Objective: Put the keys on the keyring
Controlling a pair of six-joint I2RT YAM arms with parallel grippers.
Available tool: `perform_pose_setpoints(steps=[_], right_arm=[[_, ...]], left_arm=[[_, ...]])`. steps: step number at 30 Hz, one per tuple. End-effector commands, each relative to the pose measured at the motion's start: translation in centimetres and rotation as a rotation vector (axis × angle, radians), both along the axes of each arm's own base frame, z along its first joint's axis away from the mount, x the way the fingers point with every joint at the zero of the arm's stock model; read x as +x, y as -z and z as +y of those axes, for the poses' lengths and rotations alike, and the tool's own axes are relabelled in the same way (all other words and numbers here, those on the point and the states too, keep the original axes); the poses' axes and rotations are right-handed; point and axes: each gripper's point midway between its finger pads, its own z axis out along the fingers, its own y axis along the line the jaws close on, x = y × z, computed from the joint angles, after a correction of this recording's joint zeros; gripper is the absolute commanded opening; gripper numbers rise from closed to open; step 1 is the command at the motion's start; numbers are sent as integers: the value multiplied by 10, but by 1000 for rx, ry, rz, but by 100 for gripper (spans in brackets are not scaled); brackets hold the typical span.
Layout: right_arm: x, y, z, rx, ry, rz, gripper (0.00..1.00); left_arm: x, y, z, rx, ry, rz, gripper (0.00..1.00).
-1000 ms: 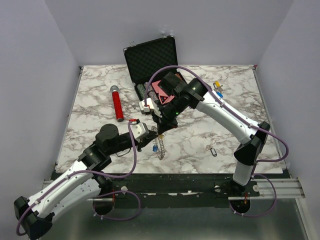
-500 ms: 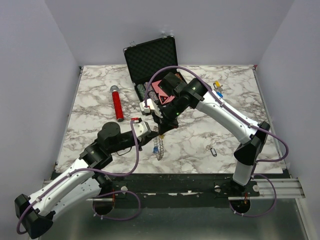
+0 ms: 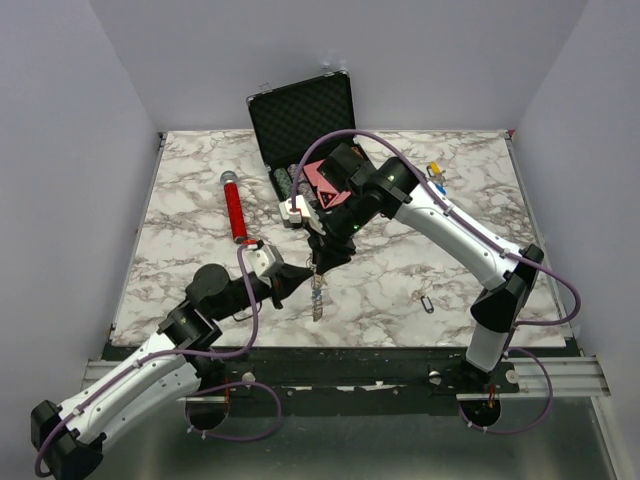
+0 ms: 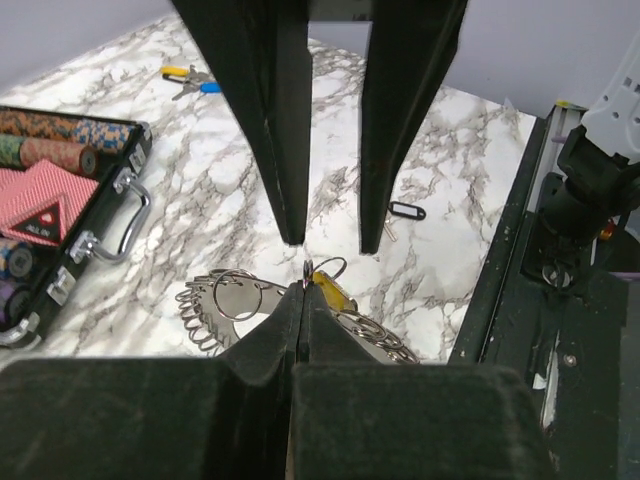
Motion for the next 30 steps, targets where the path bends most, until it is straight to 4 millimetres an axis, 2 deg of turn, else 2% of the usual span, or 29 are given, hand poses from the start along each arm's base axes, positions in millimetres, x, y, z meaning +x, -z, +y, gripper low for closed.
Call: perform_pose_setpoints(steps=[1, 6, 21, 25, 30], right_arm=[[-10, -13, 5, 45, -14, 26, 39], [-10, -20, 5, 62, -15, 33, 46], [7, -44, -13, 151, 35, 65, 49], [12, -47, -17, 179, 40, 85, 50], [15, -44, -13, 197, 18, 74, 50]], left_arm=[[4, -20, 5, -172, -54, -5, 0], [3, -19, 11, -233, -80, 0, 0], [4, -21, 21, -365, -129, 27, 0], [5, -24, 25, -417, -145, 30, 0], [5, -32, 30, -509, -155, 36, 0]])
